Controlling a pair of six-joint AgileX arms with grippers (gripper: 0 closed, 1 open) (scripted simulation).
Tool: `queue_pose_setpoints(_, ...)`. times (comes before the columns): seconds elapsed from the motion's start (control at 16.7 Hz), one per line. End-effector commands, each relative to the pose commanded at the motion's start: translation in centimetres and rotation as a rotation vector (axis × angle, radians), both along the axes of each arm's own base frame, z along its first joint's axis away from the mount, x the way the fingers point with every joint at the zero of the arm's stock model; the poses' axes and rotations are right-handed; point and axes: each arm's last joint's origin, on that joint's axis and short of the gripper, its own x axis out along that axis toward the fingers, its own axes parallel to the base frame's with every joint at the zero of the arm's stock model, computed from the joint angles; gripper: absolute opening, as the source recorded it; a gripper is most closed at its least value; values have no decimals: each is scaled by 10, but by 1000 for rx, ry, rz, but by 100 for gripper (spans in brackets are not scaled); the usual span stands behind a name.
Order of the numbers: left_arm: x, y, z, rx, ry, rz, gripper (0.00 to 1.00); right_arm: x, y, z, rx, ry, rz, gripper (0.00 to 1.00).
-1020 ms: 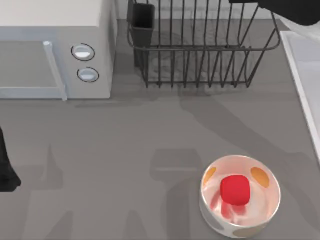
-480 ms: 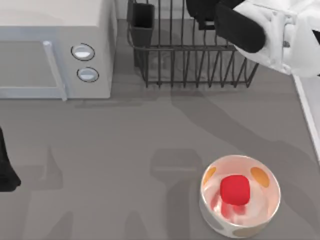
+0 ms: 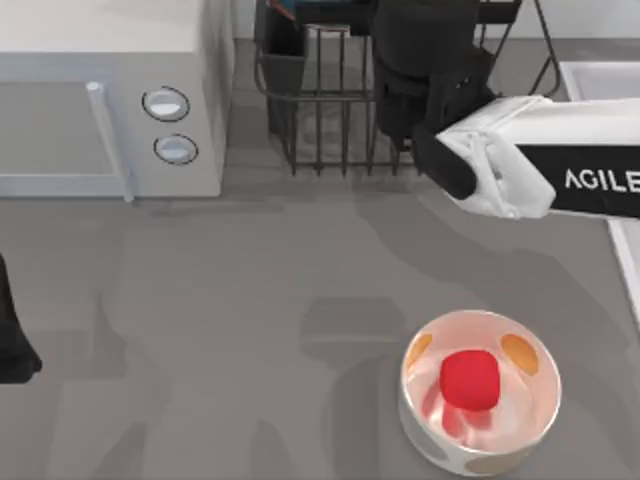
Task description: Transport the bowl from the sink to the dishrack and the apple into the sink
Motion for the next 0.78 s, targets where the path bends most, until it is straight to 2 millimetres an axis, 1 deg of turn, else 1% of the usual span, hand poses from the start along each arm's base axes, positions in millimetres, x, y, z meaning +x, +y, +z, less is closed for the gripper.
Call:
queue_pose_setpoints(0.12,0,0,0,0,0,0,100,2,-3,-9,-4,5,-1,0)
queue_pose_setpoints(0.36,0,0,0,0,0,0,100,2,-3,-9,-4,5,-1,0)
queue_pose_setpoints(0.78,0,0,0,0,0,0,100,2,-3,-9,-4,5,-1,53)
